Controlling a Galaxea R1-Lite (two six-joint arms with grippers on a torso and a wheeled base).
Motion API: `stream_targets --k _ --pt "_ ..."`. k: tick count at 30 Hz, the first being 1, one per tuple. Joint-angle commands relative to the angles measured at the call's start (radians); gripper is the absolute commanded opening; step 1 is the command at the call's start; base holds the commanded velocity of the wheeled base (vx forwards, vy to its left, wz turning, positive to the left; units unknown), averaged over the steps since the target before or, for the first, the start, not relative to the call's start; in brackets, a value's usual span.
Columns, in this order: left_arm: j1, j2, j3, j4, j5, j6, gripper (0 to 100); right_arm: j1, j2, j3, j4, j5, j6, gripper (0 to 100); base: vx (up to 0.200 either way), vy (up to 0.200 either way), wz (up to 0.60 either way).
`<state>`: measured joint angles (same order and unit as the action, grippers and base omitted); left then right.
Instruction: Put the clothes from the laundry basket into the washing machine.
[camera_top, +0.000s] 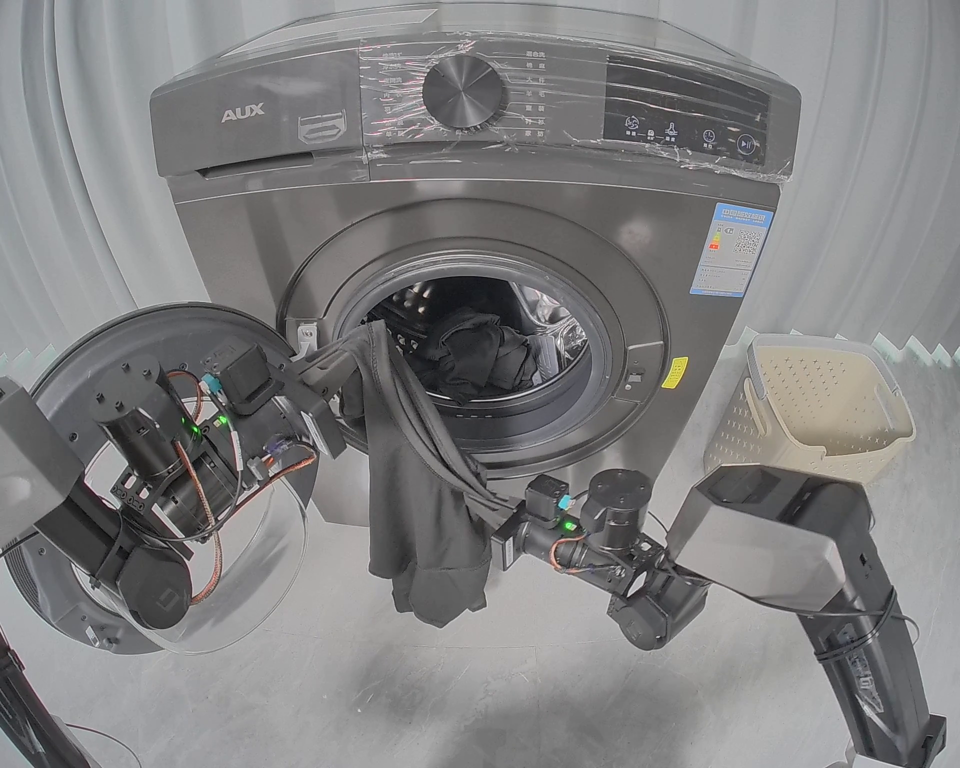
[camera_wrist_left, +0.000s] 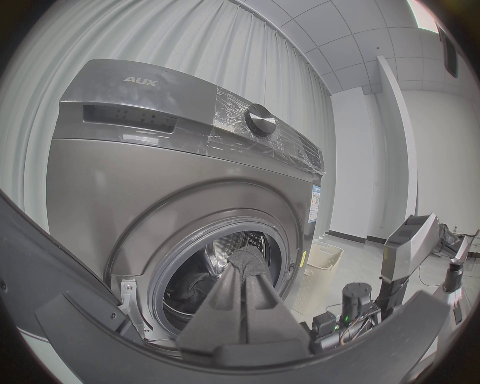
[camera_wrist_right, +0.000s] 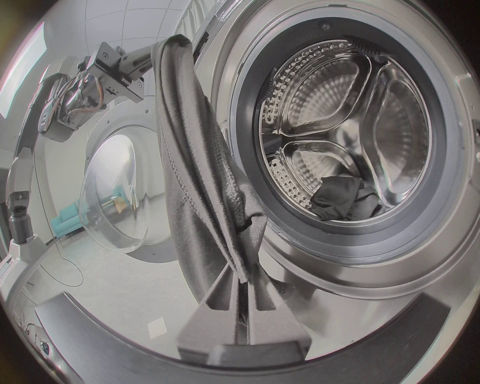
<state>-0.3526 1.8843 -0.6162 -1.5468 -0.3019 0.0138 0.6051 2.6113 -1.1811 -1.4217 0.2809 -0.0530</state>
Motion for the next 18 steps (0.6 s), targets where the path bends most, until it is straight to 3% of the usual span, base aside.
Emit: stream_targets --k 1,9,18 --pt "0.003 0.004 -0.004 -0.001 0.001 0.0 0 -0.064 -0.129 0.063 -0.006 0.0 -0.007 0 0.0 0.0 0.0" --pt "0.006 0.004 -0.002 -0.001 0.001 -0.002 0 -0.142 -0.283 0.095 -0.011 0.017 -0.021 0 0.0 0.0 0.0" --pt "0.006 -0.011 0.015 -0.001 0.001 0.002 0 -0.137 -0.387 0.152 -0.068 0.021 -0.007 0 0.0 0.0 0.0"
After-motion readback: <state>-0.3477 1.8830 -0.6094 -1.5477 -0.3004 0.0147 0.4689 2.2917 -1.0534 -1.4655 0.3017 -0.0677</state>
